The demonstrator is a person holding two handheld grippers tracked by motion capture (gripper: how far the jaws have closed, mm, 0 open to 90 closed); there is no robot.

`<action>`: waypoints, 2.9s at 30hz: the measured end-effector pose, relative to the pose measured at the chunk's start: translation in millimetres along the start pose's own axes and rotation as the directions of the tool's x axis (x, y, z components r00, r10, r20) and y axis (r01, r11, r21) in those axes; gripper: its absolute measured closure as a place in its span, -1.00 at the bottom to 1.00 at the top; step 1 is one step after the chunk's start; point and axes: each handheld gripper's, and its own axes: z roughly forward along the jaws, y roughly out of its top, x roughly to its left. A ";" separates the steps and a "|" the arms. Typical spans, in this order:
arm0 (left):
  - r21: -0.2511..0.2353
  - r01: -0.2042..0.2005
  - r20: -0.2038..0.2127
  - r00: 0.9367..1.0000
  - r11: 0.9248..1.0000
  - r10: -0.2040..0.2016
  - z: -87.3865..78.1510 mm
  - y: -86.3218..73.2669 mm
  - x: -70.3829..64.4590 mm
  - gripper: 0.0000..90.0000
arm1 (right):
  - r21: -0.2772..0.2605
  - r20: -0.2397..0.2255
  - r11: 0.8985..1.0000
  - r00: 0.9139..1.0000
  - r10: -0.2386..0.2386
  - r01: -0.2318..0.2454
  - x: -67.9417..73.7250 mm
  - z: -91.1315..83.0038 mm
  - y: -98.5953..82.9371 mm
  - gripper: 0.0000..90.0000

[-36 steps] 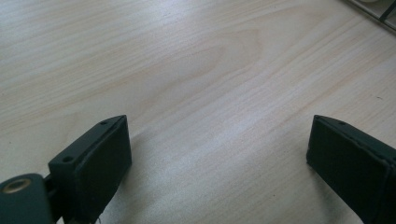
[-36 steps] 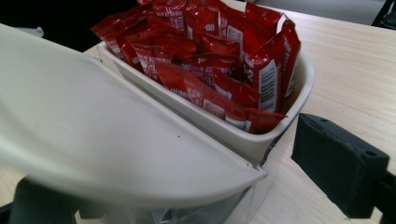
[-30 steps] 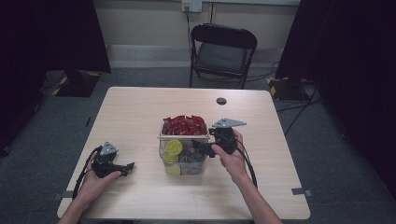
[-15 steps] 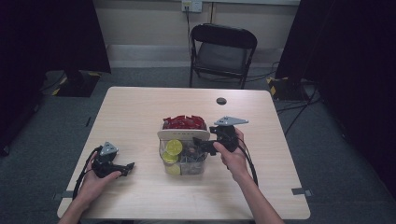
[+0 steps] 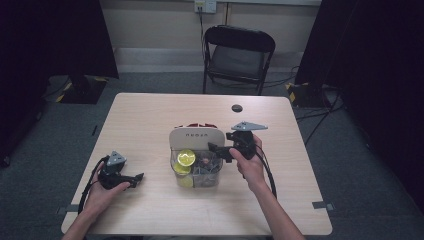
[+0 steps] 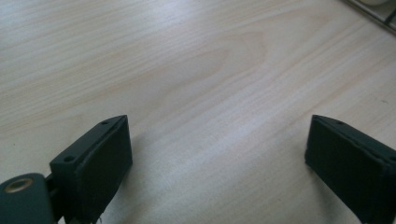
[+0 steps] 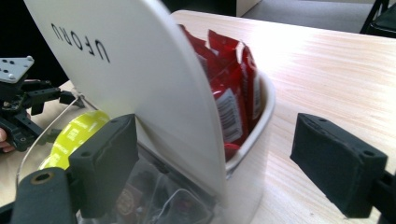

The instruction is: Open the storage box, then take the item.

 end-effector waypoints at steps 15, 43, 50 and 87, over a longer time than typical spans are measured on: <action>0.004 0.010 0.019 1.000 1.000 -0.011 -4.6 1.6 -4.0 -0.62 | -0.005 0.007 1.000 1.000 0.009 -0.009 -2.4 -4.3 2.3 -0.69; -0.072 -0.010 0.157 0.987 0.997 0.021 -29.5 22.0 -31.6 -0.49 | -0.007 0.031 1.000 0.999 0.008 -0.008 -1.8 -8.2 3.0 -0.68; -0.092 0.003 0.191 0.981 0.996 0.015 -35.3 29.1 -38.4 -0.48 | -0.010 0.015 1.000 1.000 0.013 -0.012 -4.1 -8.4 2.0 -0.68; -0.224 -0.065 0.326 0.935 0.972 0.138 -39.5 103.4 -96.5 -0.35 | -0.026 0.018 1.000 1.000 0.008 -0.007 -2.5 -10.1 8.3 -0.68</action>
